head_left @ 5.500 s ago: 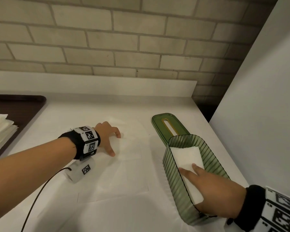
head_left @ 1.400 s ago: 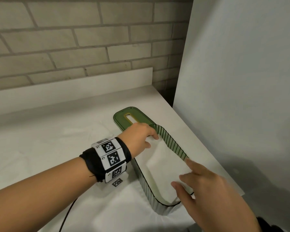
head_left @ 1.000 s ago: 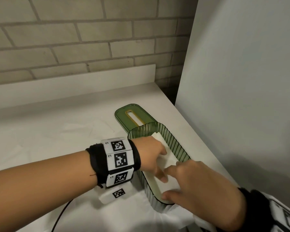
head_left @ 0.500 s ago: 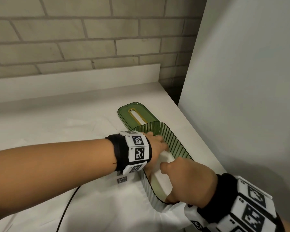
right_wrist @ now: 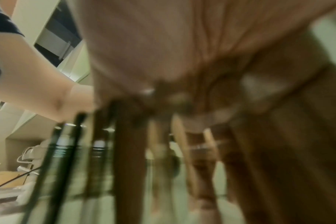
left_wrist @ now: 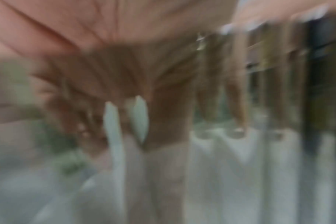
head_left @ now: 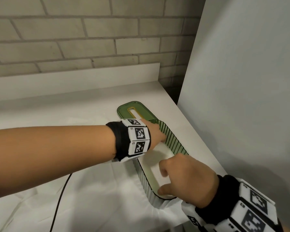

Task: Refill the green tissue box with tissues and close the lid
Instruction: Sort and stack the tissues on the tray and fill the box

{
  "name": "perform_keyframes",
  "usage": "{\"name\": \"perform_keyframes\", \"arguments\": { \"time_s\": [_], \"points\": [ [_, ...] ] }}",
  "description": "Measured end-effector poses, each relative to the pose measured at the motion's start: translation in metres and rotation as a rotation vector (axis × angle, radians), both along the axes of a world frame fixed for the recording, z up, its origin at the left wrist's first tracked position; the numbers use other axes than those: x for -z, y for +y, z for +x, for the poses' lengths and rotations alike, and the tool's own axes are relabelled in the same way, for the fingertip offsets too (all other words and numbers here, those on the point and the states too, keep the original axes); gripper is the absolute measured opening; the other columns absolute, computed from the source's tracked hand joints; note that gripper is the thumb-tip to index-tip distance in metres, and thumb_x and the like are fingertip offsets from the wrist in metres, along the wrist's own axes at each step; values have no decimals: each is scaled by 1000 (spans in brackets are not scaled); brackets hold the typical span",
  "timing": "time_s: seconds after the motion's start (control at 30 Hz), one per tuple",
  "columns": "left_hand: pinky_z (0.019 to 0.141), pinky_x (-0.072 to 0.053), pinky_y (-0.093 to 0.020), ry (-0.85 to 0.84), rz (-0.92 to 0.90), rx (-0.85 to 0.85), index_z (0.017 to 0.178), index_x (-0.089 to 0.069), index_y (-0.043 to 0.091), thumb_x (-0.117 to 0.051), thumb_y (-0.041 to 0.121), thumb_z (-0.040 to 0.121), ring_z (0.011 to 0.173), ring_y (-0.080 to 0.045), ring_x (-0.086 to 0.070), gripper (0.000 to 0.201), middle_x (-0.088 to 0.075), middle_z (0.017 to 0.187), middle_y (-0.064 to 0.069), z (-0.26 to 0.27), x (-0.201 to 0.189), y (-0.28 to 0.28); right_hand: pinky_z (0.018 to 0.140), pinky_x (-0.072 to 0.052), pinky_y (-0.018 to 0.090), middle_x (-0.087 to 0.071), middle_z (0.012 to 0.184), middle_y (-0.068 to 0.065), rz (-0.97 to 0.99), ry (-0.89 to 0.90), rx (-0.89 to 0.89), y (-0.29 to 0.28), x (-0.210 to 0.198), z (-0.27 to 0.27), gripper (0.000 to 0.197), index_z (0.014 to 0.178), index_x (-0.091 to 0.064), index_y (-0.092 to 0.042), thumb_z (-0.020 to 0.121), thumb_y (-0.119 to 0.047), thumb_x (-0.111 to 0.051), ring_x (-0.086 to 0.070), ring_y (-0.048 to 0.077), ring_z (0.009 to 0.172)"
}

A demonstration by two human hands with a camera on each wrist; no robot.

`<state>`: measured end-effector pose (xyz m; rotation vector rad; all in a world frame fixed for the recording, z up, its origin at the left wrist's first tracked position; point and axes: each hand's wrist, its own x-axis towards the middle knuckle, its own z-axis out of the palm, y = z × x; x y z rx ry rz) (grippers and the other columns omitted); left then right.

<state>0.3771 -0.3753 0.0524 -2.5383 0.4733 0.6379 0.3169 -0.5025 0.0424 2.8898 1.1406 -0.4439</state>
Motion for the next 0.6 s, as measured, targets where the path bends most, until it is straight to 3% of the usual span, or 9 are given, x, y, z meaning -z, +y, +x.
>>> {"name": "perform_keyframes", "arguments": {
  "time_s": [0.07, 0.13, 0.37, 0.43, 0.5, 0.53, 0.6],
  "points": [
    [71, -37, -33, 14, 25, 12, 144, -31, 19, -58, 14, 88, 117, -30, -52, 62, -44, 134, -11, -1, -1, 0, 69, -33, 23, -63, 107, 0, 34, 28, -87, -1, -1, -4, 25, 109, -64, -24, 92, -27, -47, -56, 19, 96],
    [71, -38, -31, 25, 40, -3, 142, -35, 15, -58, 12, 88, 117, -28, -54, 59, -49, 133, -10, 2, 1, 1, 70, -33, 20, -67, 106, -1, 56, 122, -129, -3, -1, -6, 34, 108, -68, -27, 88, -16, -44, -59, 20, 97],
    [68, -39, -28, -12, 13, 34, 136, -45, 13, -50, 10, 93, 113, -24, -57, 44, -56, 127, -7, 13, 9, 3, 76, -39, 20, -66, 117, -3, -66, 265, -159, -3, 1, 1, 43, 112, -68, -31, 84, -10, -43, -59, 21, 107],
    [60, -38, -26, -76, -82, 4, 133, -46, 14, -50, 7, 91, 107, -24, -60, 43, -58, 123, -7, 11, 4, 10, 81, -41, 21, -64, 121, -6, -65, 274, -155, -5, -2, 2, 46, 114, -67, -31, 84, -8, -41, -57, 17, 110],
    [59, -37, -27, -185, -282, -40, 131, -47, 22, -51, 7, 89, 101, -21, -60, 45, -60, 114, -1, 6, -6, 22, 83, -37, 12, -61, 119, -12, 32, 234, -108, -10, -7, 2, 47, 115, -65, -34, 87, -7, -39, -53, 8, 108],
    [62, -38, -28, -238, -392, -68, 129, -48, 27, -52, 10, 88, 99, -18, -59, 44, -61, 107, 4, 2, -13, 30, 77, -35, 8, -61, 111, -15, 127, 208, -43, -14, -8, 3, 48, 113, -64, -39, 87, -8, -37, -53, 3, 100],
    [69, -39, -26, -315, -571, -131, 122, -53, 32, -54, 20, 88, 90, -10, -56, 36, -64, 97, 12, -9, -31, 49, 70, -43, 10, -65, 88, -16, 383, 213, 173, -23, -14, 4, 48, 99, -63, -49, 85, -12, -36, -57, 2, 80]
  ]
}}
